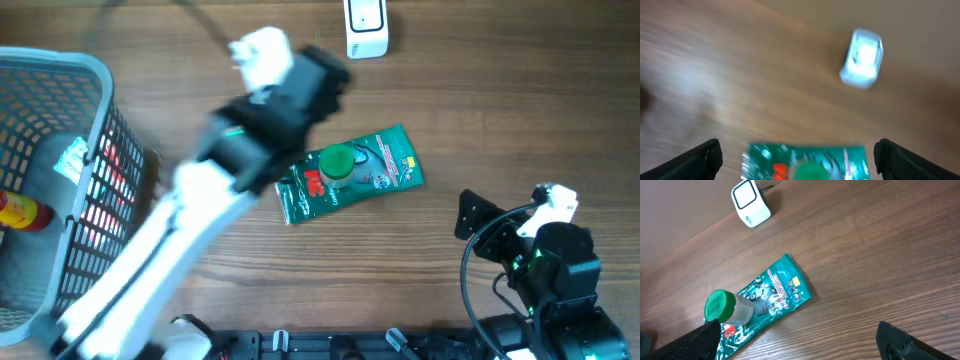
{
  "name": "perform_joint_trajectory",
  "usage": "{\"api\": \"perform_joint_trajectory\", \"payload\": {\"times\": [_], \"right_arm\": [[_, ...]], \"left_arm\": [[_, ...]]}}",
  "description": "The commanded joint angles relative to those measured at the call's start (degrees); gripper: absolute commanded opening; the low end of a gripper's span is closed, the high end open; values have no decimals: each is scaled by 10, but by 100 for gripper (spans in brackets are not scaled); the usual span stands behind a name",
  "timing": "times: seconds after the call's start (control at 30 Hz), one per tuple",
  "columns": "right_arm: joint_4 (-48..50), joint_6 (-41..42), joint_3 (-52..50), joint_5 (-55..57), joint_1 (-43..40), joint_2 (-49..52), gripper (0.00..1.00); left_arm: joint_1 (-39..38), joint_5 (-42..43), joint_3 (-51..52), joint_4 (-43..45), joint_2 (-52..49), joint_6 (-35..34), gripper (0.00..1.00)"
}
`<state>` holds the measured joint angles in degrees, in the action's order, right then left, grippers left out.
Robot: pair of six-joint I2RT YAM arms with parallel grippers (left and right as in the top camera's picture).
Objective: Scan the item barcode
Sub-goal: 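Place the green-capped bottle upright on the glove package, release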
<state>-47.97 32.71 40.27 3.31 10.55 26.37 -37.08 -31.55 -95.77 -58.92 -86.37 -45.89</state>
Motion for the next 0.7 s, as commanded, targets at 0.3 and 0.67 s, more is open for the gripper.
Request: {"api": "perform_joint_trajectory", "payload": {"times": [0.3,0.67], "right_arm": [[-2,3,6,14,-3,29,100],[8,4,6,13,-3,114,100]], "left_arm": [[427,-49,-6,-153,161,-108,100],[664,-28,26,-178,66,-207,100]]}}
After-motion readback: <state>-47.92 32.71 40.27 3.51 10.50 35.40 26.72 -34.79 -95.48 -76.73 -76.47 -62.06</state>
